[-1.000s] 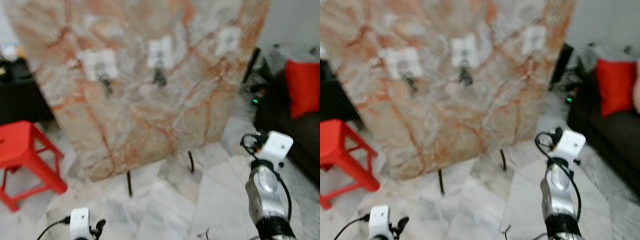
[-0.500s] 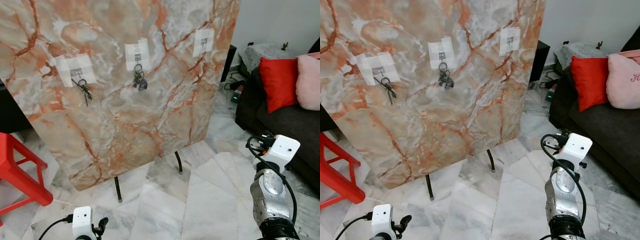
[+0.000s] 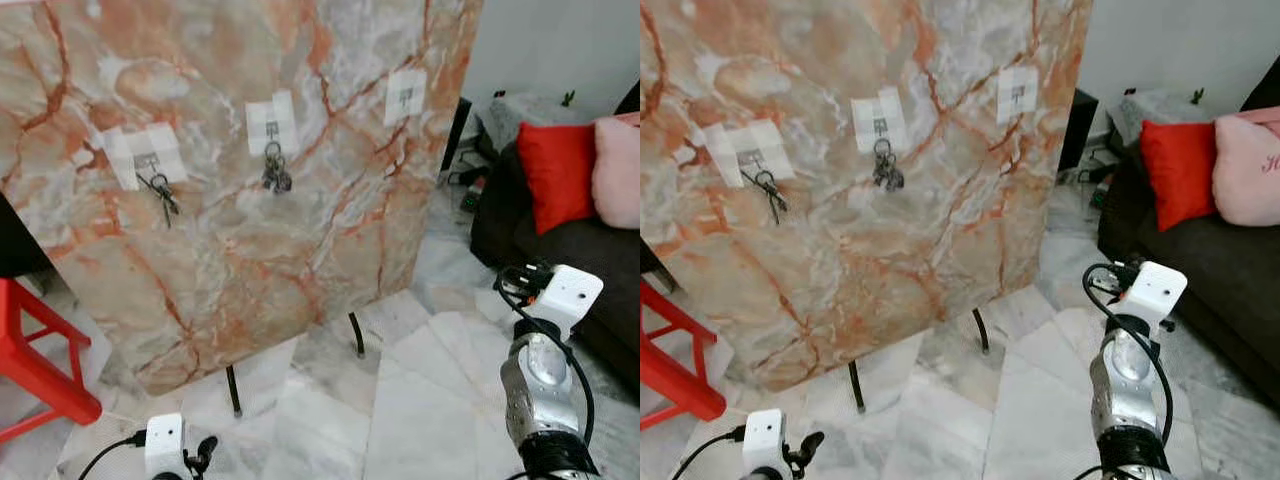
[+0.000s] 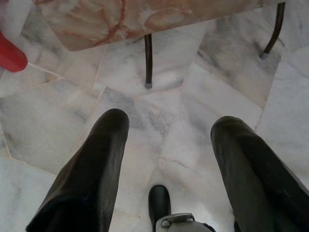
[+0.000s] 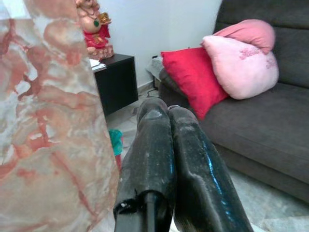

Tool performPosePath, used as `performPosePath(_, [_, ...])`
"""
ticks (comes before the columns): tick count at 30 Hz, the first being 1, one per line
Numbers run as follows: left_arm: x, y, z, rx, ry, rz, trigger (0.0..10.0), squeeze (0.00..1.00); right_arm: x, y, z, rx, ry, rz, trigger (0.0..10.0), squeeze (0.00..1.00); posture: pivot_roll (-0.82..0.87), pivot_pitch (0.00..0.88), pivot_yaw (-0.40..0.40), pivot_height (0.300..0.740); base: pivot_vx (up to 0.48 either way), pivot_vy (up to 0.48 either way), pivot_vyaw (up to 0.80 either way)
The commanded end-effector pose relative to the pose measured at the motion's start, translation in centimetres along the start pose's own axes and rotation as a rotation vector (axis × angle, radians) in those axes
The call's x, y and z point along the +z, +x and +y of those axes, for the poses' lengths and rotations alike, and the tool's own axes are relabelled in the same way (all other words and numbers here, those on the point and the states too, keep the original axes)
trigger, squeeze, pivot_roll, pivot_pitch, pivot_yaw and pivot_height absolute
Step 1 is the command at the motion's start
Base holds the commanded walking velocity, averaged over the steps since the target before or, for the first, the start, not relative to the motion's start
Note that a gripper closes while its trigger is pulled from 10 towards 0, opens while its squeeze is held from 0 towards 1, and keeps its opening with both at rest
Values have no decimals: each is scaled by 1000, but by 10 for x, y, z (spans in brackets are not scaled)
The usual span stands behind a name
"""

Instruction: Hang keys on a hook

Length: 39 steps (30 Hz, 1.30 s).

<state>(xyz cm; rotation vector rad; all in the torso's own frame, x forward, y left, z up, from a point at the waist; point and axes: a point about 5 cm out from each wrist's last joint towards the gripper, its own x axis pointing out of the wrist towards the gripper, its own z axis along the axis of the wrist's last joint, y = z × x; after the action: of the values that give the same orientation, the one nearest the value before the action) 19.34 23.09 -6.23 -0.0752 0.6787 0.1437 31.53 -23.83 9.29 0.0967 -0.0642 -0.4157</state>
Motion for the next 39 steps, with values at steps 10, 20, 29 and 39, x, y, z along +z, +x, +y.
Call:
performPosePath(10, [-5,-2,2,1,-7,18,10000,0,2,2,0,-2,0,-5,10000,0,-29,0,-36,740,337,0,0])
performPosePath(20, [-5,-2,2,1,-7,18,10000,0,2,2,0,-2,0,-5,10000,0,-29,0,-36,740,337,0,0])
performPosePath(29, [-5,-2,2,1,-7,18,10000,0,2,2,0,-2,0,-5,10000,0,-29,0,-36,740,337,0,0])
performPosePath(39, [-5,-1,2,-1,-24,28,10000,0,5,1,17,133,-36,-24,10000,0,-28,0,-39,740,135,0,240])
